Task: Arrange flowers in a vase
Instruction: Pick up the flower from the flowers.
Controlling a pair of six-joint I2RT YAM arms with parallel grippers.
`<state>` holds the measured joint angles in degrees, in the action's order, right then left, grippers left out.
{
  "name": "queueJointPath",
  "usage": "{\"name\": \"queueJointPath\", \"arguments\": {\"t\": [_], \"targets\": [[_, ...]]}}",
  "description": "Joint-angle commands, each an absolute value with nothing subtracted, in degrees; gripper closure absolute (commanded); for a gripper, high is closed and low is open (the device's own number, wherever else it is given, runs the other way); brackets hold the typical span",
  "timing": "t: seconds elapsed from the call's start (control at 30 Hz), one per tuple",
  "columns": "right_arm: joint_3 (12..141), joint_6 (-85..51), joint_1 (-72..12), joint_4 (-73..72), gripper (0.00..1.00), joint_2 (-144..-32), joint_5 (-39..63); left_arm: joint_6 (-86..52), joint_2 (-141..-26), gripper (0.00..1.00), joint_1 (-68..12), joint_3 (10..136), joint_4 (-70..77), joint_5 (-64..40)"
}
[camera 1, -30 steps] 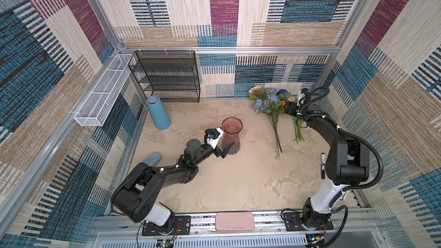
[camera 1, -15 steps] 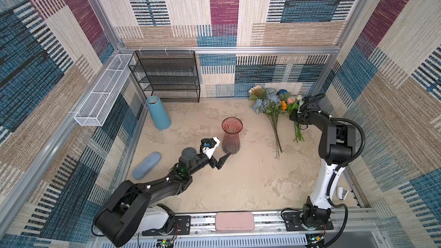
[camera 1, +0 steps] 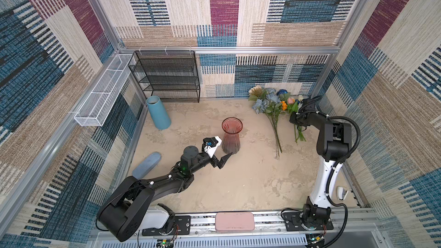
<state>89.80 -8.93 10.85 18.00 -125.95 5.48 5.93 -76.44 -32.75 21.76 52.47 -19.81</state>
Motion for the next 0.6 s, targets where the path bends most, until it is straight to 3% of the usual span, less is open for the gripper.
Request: {"name": "queueJointPath", "arguments": {"t": [0.0, 0.17, 0.57], "targets": [[88.2, -9.2, 10.7, 17.7, 0.90, -123.9, 7.0, 5.1, -76.4, 0.01, -32.8, 22.5, 53.0, -20.3], [84.1, -10.8, 10.6, 16.2, 0.99, -116.9, 10.9, 5.3, -76.6, 0.01, -32.8, 23.4, 52.6, -19.6], [73.8, -13.5, 9.5, 12.5, 0.99, -94.2, 23.7, 5.9, -75.8, 0.01, -32.8, 24.0, 55.2, -13.7]]}}
